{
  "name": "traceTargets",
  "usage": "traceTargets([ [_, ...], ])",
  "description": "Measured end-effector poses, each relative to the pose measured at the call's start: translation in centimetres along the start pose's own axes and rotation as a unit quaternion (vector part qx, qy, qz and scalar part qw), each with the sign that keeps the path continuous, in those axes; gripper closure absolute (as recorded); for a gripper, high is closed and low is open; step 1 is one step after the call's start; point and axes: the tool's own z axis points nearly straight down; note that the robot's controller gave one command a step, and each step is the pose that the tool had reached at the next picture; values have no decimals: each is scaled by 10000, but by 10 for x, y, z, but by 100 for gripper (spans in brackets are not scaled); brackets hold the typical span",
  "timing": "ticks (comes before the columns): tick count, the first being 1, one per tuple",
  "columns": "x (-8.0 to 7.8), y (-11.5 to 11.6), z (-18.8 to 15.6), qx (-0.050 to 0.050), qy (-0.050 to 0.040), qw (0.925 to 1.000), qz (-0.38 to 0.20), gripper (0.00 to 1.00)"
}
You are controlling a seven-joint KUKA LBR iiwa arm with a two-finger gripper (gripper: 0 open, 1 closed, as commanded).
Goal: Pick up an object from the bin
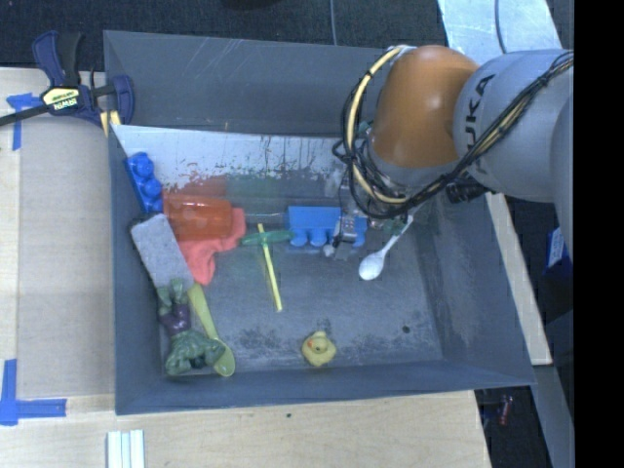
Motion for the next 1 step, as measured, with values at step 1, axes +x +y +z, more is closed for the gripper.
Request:
traceTargets([
  [1, 0, 16, 38, 0, -24, 9991, -413, 0],
])
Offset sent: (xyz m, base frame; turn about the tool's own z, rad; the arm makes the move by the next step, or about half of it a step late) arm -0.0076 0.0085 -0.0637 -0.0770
